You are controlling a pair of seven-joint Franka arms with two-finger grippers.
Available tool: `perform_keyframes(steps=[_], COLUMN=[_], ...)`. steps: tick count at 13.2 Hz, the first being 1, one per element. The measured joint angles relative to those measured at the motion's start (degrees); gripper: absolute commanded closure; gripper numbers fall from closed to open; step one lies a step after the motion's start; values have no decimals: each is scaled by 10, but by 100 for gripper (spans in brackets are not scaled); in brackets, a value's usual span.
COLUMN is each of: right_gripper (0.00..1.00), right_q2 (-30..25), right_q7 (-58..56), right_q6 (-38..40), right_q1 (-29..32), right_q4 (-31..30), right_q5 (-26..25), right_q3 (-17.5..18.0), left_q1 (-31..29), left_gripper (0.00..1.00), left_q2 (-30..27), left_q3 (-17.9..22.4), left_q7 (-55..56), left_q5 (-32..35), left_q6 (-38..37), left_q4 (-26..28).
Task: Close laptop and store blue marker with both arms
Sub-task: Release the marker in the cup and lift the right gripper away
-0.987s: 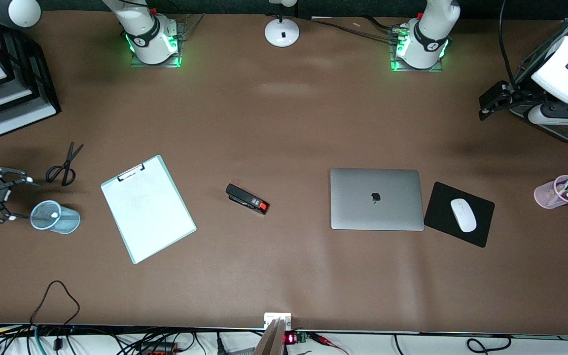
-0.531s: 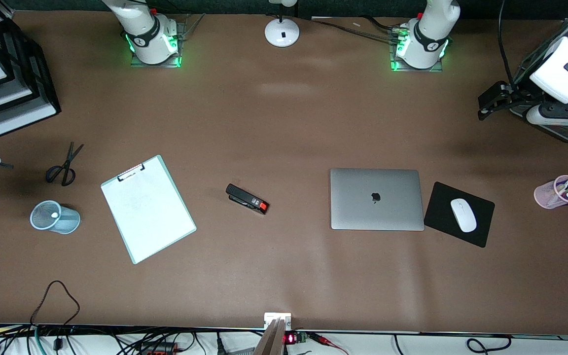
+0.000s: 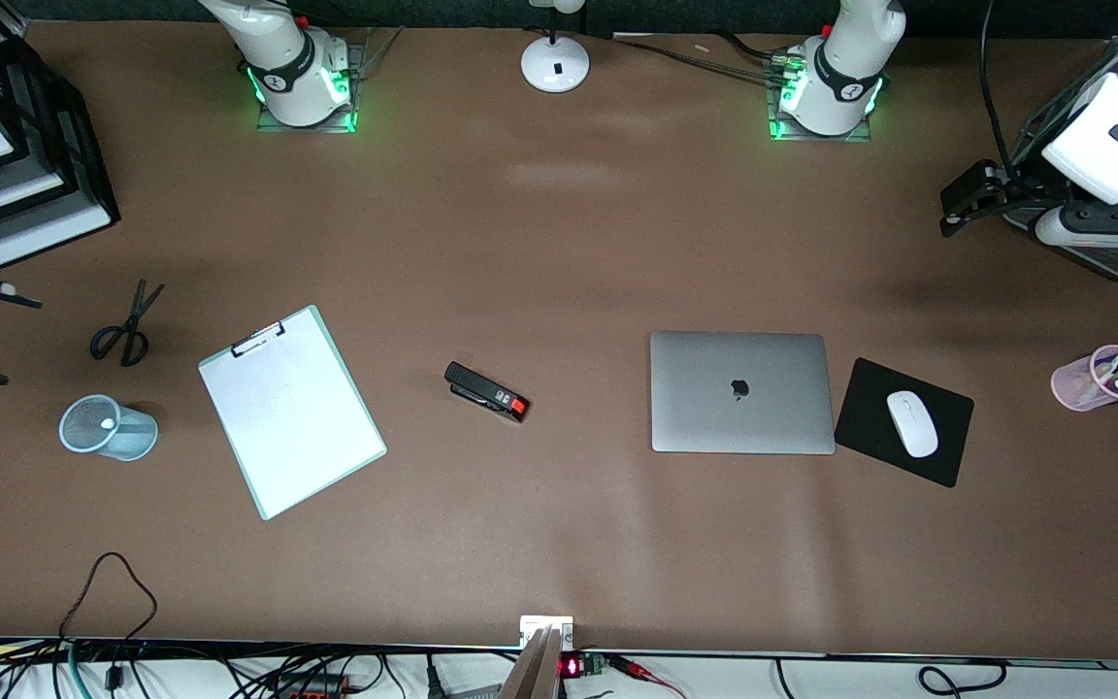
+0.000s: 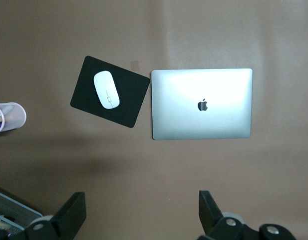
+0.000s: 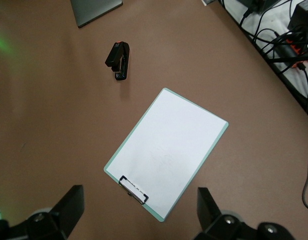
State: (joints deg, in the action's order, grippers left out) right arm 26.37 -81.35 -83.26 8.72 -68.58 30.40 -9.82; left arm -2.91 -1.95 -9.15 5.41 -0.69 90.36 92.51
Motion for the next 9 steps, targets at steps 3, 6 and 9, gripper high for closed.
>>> perform_keyframes(steps=[3, 6, 9], right_gripper=[0, 0, 0], right_q2=[0, 0, 1], right_q7=[113, 228, 361], right_q6=[-12, -16, -16], right_q1=[-67, -109, -139], right_q4=[8, 10, 11], right_q5=[-56, -80, -101], right_q3=[0, 0, 1], left_q1=[0, 0, 0], left_gripper=[0, 0, 0], left_q2=[0, 0, 0], left_q3=[0, 0, 0], left_q7=[0, 0, 0], left_q5=[0, 0, 0], left_q6=[0, 0, 0], left_q4=[0, 0, 0])
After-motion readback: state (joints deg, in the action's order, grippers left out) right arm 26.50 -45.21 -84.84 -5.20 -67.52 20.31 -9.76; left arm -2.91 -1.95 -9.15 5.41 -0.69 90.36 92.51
